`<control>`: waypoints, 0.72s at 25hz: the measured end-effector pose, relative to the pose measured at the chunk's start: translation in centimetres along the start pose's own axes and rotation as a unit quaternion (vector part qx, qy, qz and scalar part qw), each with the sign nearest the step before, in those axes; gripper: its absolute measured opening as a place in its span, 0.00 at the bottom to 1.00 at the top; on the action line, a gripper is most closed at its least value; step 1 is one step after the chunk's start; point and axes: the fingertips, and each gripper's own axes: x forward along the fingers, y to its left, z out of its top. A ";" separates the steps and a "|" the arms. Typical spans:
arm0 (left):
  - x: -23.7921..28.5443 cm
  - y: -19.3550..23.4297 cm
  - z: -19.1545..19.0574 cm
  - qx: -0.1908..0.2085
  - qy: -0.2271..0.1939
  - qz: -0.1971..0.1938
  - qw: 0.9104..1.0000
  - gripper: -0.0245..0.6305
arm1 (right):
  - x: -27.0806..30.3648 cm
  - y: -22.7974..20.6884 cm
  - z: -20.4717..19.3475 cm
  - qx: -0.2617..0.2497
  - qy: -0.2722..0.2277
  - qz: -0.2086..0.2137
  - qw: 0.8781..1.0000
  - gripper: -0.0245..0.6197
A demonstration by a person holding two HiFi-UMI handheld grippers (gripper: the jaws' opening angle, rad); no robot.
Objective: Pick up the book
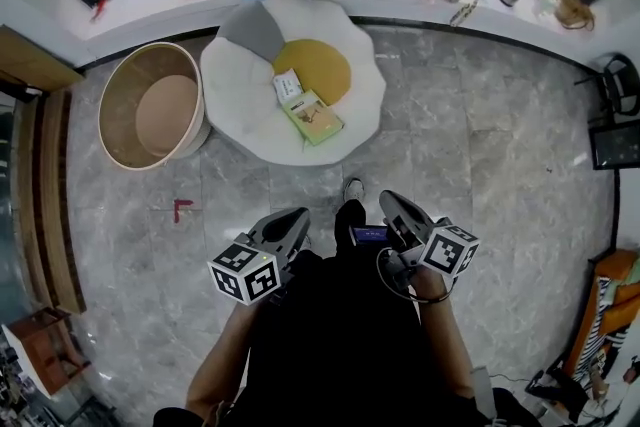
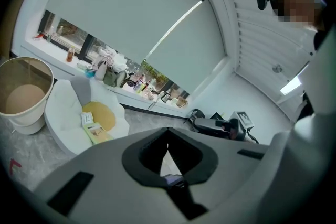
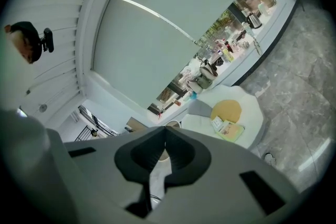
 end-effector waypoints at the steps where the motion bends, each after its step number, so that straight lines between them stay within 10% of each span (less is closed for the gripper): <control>1: 0.8 0.0 0.5 -0.002 -0.001 0.002 1.000 0.06 | 0.3 -0.3 0.8 -0.001 0.002 0.005 1.000 0.06; 18: 11.3 -1.6 5.1 -0.055 -0.036 0.060 0.996 0.06 | 2.6 -7.0 11.9 -0.019 0.069 0.056 0.996 0.06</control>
